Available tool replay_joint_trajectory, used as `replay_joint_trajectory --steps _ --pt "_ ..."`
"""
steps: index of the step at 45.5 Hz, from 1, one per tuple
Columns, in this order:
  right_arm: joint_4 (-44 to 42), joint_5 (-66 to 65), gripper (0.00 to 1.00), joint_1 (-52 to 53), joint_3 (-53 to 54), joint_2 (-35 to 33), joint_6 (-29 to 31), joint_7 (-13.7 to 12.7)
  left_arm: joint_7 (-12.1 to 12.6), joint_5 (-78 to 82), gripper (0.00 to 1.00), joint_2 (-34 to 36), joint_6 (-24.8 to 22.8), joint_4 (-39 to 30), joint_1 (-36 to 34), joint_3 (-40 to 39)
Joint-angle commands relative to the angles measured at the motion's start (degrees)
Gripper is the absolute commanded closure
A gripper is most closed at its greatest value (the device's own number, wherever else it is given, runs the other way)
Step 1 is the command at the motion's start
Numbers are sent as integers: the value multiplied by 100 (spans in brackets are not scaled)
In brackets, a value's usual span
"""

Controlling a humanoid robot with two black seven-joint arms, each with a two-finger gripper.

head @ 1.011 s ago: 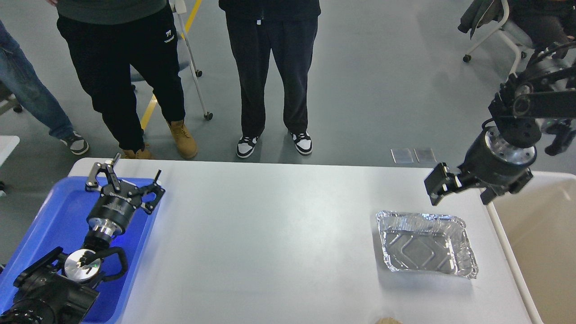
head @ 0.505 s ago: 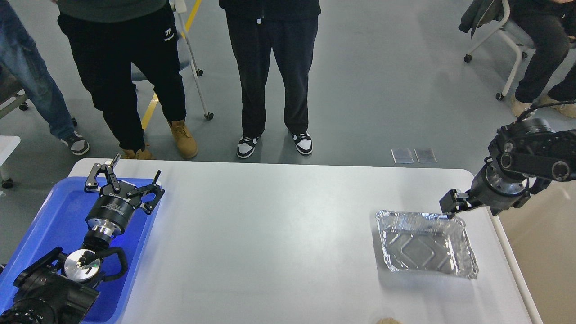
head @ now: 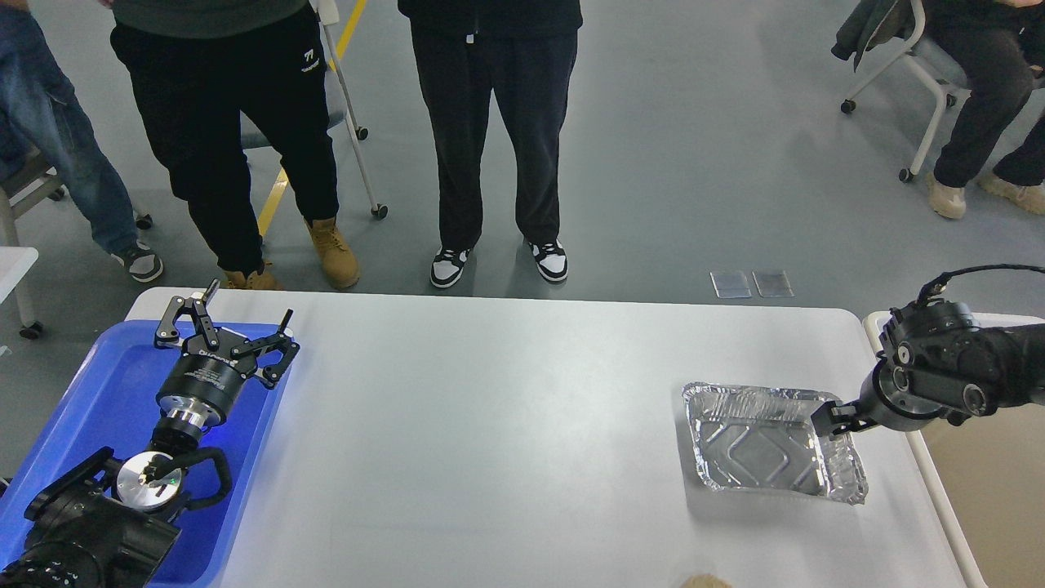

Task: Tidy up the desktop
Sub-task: 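Lower the right gripper onto the foil tray rim and close it, then lift the foil tray with the right gripper and carry it toward the bin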

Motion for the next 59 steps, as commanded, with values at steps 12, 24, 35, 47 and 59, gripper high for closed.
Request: replay_joint_trajectory --steps 12,24,35,47,59 --pt "-486 -78 1 -770 22 250 -780 161 0 0 0 0 0 0 0 6" --pt "-495 -87 21 -814 13 250 -789 214 0 0 0 0 0 0 0 -3" --pt "-495 -87 77 -805 13 241 -772 232 0 0 0 0 0 0 0 -3" --pt "-495 -202 100 -876 -40 258 -746 425 0 0 0 0 0 0 0 -3" --pt "-486 -175 100 -858 -31 258 -710 636 0 0 0 0 0 0 0 6"
